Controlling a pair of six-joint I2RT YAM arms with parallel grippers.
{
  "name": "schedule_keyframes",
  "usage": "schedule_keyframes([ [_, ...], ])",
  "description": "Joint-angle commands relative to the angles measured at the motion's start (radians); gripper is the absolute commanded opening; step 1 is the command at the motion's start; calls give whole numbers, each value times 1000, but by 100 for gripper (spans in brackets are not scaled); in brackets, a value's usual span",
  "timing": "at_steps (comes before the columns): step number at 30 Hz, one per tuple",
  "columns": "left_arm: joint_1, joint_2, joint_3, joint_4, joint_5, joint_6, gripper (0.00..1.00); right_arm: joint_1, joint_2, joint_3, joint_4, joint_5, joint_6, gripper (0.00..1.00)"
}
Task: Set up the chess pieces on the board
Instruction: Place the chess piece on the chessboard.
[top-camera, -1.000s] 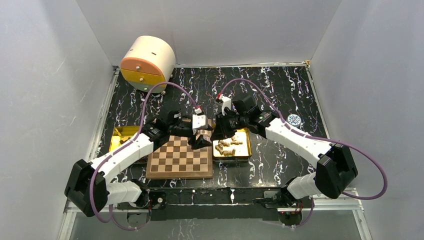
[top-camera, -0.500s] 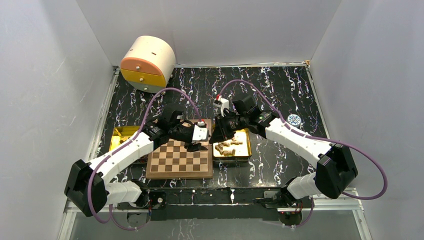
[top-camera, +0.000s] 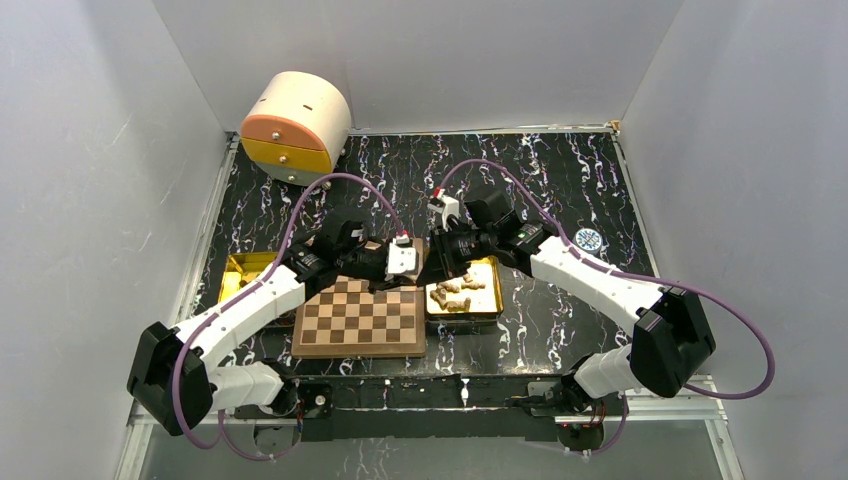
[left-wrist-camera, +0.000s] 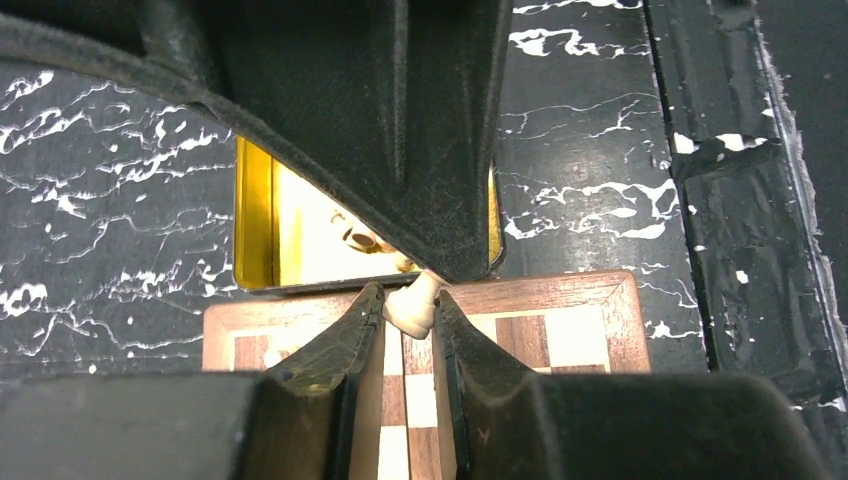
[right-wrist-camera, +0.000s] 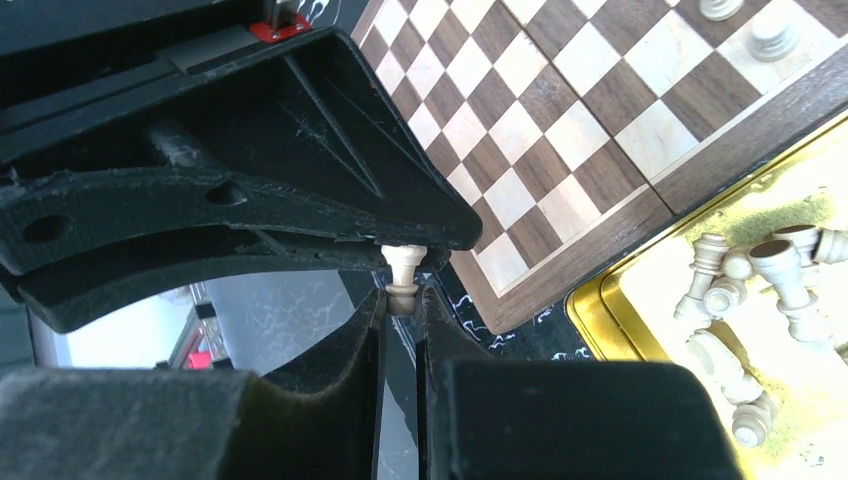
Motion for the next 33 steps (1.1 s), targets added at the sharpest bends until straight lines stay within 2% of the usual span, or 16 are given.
schedule_keyframes([
  [1, -11, -17, 4, 35, -13, -137, 11, -5, -38, 21, 170, 91, 99, 12],
  [8, -12, -12, -8, 134, -83, -346, 2, -5, -84, -75, 333, 230, 243, 13],
  [14, -11, -16, -6, 204, -202, -588, 2, -5, -98, -118, 398, 324, 260, 13],
  [21, -11, -7, 4, 211, -211, -712, 2, -5, -71, -103, 409, 366, 222, 13],
  [23, -10, -9, -1, 207, -220, -729, 5, -4, -62, -97, 404, 355, 211, 11],
  [24, -11, -12, -2, 201, -234, -734, 9, -5, -60, -98, 403, 352, 205, 11],
  [26, -11, -20, -6, 178, -300, -750, 25, -5, -57, -99, 394, 354, 193, 10],
  [29, -9, -32, 1, 111, -504, -855, 42, -5, -49, -89, 337, 388, 181, 10],
  [32, 12, -34, 32, 6, -527, -851, 63, -4, -21, -34, 221, 410, 169, 10],
  [33, 13, -51, 29, -4, -532, -852, 77, -4, -7, -12, 188, 409, 165, 10],
])
